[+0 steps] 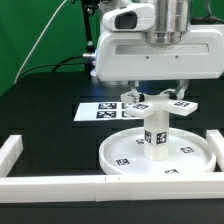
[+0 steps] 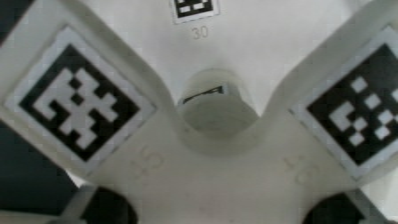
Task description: Assemble round table
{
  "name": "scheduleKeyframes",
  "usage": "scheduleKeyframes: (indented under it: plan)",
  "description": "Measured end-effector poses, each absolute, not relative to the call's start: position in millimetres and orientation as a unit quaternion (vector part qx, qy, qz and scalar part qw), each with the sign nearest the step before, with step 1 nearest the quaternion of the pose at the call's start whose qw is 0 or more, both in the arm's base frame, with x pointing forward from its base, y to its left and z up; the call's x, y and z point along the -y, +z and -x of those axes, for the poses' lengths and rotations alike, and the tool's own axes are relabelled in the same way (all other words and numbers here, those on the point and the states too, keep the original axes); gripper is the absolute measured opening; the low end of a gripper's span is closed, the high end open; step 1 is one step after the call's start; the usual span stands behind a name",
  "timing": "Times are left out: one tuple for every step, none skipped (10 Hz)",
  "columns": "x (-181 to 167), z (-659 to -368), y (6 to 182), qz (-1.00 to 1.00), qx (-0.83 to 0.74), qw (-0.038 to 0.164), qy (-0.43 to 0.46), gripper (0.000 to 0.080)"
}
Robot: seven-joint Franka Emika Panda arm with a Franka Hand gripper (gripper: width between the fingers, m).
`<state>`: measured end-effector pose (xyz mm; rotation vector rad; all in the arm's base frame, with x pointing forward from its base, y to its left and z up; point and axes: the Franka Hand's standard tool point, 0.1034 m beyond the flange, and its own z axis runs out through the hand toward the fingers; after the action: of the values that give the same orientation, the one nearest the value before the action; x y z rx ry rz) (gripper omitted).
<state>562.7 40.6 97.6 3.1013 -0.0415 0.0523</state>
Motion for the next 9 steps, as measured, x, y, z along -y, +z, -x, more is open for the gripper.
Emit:
scheduleKeyframes:
  plan:
    - [-40.6, -562.6, 97.5, -0.997, 0.071, 0.016, 0.017, 0.044]
    - [-40.7, -562.5, 97.4, -0.991, 0.128, 0.015, 0.018, 0.044]
    - [-40.8, -562.6, 97.2, -0.98, 0.197, 0.015, 0.019, 0.044]
    - [-40.6, -562.5, 97.2, -0.965, 0.26, 0.012, 0.019, 0.0442]
    - [-40.2, -562.4, 97.3, -0.949, 0.316, 0.007, 0.017, 0.0442]
    - [-38.5, -562.3, 97.5, -0.93, 0.367, -0.002, 0.014, 0.0442]
    - [-38.4, -562.2, 97.7, -0.916, 0.4, -0.017, 0.009, 0.0442]
    - [-38.9, -562.1, 97.7, -0.903, 0.429, -0.02, 0.008, 0.0442]
    - [-39.3, -562.0, 97.8, -0.886, 0.463, -0.021, 0.007, 0.0442]
